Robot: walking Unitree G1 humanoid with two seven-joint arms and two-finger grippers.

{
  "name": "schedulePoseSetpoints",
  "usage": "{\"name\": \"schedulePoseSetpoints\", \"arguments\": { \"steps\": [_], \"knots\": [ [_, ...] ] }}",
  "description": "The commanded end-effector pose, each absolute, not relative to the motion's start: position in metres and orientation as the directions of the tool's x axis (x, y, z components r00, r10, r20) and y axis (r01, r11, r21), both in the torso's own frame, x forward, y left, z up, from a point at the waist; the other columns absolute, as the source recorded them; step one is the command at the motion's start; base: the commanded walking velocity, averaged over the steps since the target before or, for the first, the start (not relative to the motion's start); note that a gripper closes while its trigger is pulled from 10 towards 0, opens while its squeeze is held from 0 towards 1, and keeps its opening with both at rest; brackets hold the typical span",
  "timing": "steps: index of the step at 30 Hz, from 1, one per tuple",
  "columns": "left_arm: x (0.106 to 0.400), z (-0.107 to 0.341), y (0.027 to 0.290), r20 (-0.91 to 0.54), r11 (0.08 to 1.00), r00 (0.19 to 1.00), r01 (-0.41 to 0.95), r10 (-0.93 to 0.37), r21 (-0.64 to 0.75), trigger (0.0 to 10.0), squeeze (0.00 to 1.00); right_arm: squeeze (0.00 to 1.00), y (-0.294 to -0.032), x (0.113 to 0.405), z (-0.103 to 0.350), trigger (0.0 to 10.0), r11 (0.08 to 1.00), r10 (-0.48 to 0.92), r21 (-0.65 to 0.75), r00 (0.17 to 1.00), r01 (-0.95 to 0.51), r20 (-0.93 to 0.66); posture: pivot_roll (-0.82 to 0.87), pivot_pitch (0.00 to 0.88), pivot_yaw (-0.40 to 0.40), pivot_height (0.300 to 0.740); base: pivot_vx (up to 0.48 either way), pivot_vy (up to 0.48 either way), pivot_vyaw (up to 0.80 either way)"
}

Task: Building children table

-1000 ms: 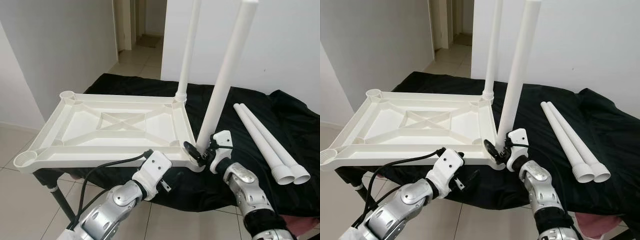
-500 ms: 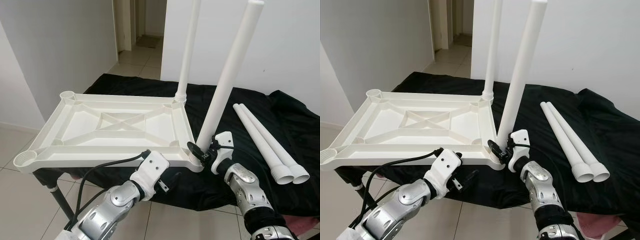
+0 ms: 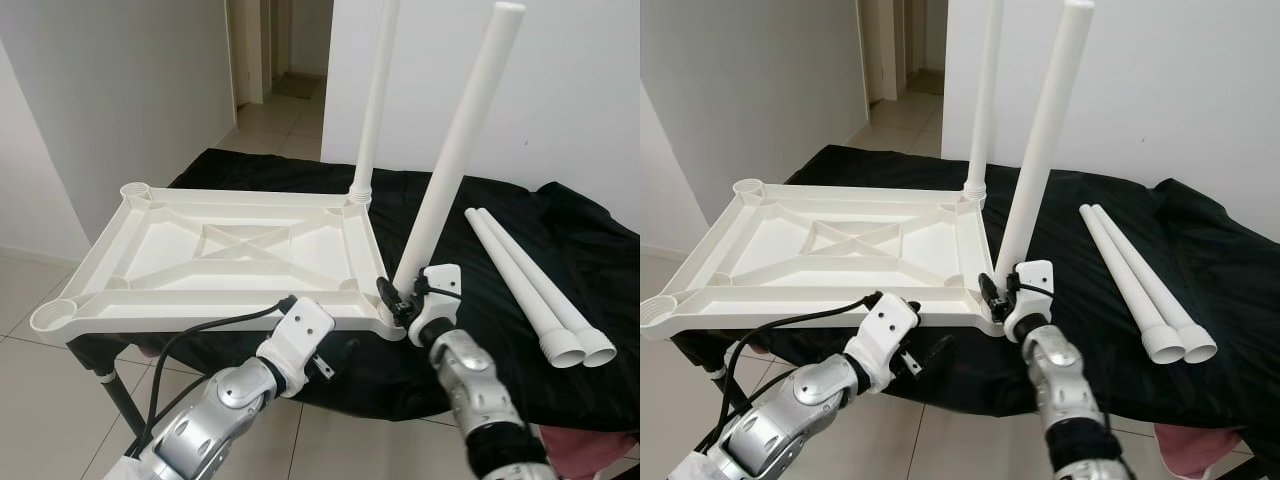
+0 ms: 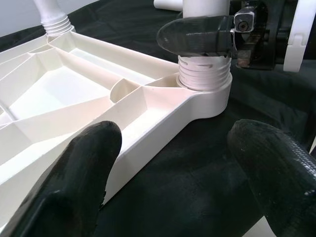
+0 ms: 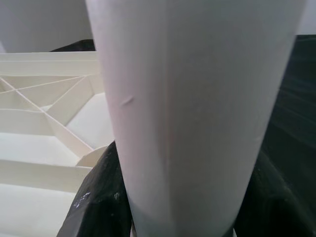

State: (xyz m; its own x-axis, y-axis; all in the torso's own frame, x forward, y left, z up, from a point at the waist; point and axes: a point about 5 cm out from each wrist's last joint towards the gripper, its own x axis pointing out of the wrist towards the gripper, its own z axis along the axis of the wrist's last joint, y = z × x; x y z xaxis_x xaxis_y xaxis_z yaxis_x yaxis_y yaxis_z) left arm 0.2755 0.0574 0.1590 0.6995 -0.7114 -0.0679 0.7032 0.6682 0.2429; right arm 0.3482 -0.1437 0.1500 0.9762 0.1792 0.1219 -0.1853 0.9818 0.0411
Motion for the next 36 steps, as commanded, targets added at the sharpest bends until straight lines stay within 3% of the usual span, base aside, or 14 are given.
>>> {"name": "schedulePoseSetpoints", "arguments": {
  "steps": [1,7,10,16,17,18,19,32,33,36],
  "knots": [
    [0.272,0.157,0.054,-0.099,0.577,0.61,0.782,-0.786,0.237,10.0,0.0,0.0,-0.152,0.345,0.137,10.0,0.99,0.082,0.106,0.995,-0.088,0.058,0.04,0.087,-0.029,0.74,0.0,0.0,0.0],
    [0.272,0.156,0.053,-0.095,0.582,0.616,0.776,-0.782,0.242,10.0,0.0,0.0,-0.15,0.342,0.137,10.0,0.99,-0.018,0.144,0.998,0.008,0.064,0.04,0.088,-0.036,0.74,0.0,0.0,0.0],
    [0.274,0.156,0.055,-0.09,0.605,0.64,0.757,-0.764,0.248,10.0,0.0,0.0,-0.148,0.338,0.144,10.0,0.961,-0.231,0.179,0.968,0.211,0.096,0.04,0.086,-0.044,0.74,0.0,0.0,0.0],
    [0.275,0.156,0.055,-0.082,0.616,0.651,0.746,-0.755,0.253,10.0,0.0,0.0,-0.144,0.332,0.153,10.0,0.973,-0.194,0.16,0.969,0.169,0.154,0.03,0.087,-0.044,0.74,0.0,0.0,0.0],
    [0.275,0.156,0.055,-0.082,0.613,0.649,0.747,-0.756,0.257,10.0,0.0,0.23,-0.145,0.33,0.153,10.0,0.975,-0.178,0.164,0.97,0.151,0.168,0.03,0.085,-0.043,0.74,0.0,0.0,0.0],
    [0.275,0.156,0.055,-0.082,0.613,0.649,0.747,-0.756,0.257,10.0,0.0,0.23,-0.145,0.33,0.153,10.0,0.975,-0.178,0.164,0.97,0.151,0.168,0.03,0.085,-0.043,0.74,0.0,0.0,0.0],
    [0.274,0.155,0.055,-0.083,0.611,0.647,0.749,-0.758,0.257,10.0,0.0,1.0,-0.145,0.329,0.153,10.0,0.978,-0.162,0.161,0.971,0.134,0.175,0.03,0.084,-0.04,0.74,0.0,0.0,0.0],
    [0.272,0.152,0.056,-0.088,0.608,0.641,0.757,-0.762,0.24,10.0,0.0,1.0,-0.147,0.304,0.148,10.0,0.989,-0.106,0.127,0.967,0.078,0.23,0.01,0.079,-0.037,0.74,0.0,0.0,0.0],
    [0.273,0.152,0.058,-0.086,0.614,0.647,0.751,-0.757,0.244,10.0,0.0,0.0,-0.148,0.3,0.148,10.0,0.988,-0.102,0.136,0.968,0.072,0.231,0.01,0.081,-0.037,0.74,0.0,0.0,0.0],
    [0.278,0.156,0.066,-0.074,0.63,0.662,0.737,-0.746,0.245,10.0,0.0,0.0,-0.148,0.292,0.147,10.0,0.992,-0.071,0.118,0.968,0.044,0.239,0.01,0.079,-0.036,0.74,0.0,0.0,0.0]
  ]
}}
